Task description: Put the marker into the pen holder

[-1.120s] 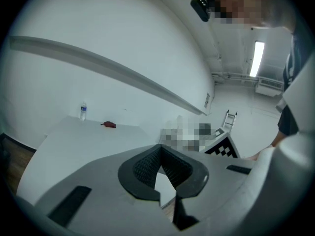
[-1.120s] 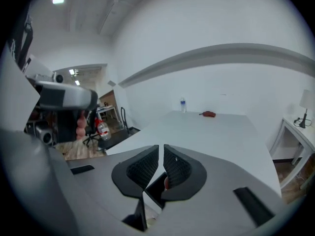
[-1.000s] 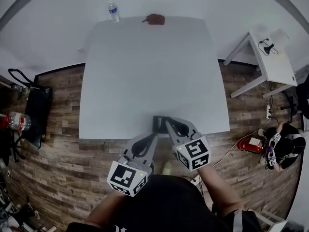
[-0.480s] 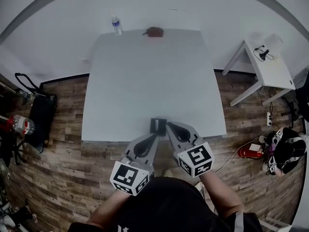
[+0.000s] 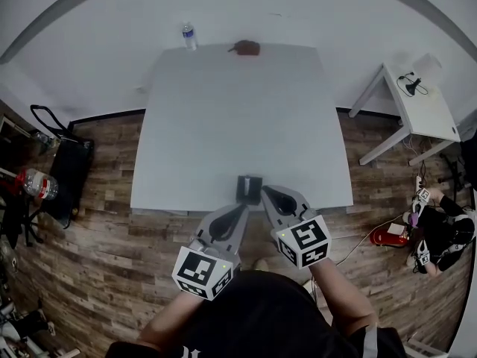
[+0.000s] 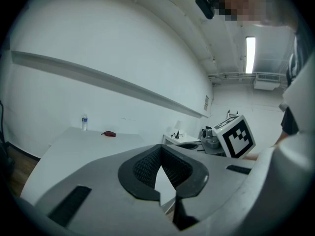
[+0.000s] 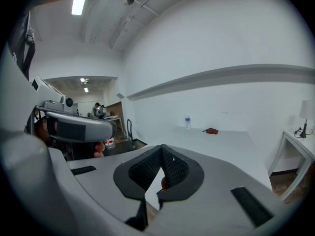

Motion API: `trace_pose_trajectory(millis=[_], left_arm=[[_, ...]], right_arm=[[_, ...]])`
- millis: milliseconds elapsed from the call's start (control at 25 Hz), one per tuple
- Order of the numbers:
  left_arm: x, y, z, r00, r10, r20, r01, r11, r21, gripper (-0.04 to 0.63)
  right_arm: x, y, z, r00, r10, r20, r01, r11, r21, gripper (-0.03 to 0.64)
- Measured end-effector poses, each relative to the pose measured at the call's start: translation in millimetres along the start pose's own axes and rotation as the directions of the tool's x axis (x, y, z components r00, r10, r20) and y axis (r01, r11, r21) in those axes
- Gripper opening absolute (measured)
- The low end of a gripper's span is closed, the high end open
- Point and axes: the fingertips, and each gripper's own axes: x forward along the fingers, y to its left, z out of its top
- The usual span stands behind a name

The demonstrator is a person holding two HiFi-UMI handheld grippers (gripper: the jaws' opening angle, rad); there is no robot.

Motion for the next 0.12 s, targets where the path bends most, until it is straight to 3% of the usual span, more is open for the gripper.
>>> trace_pose_trajectory(millis=[120], left_arm=[[-4.6, -0.1, -2.8, 1.0, 0.004, -0.003, -0.004, 1.0, -0.001, 0.006]], right_arm=[[0.7, 1.9, -5.1, 1.0, -0.001, -0.009, 0.001, 1.0, 0.002, 0.014]])
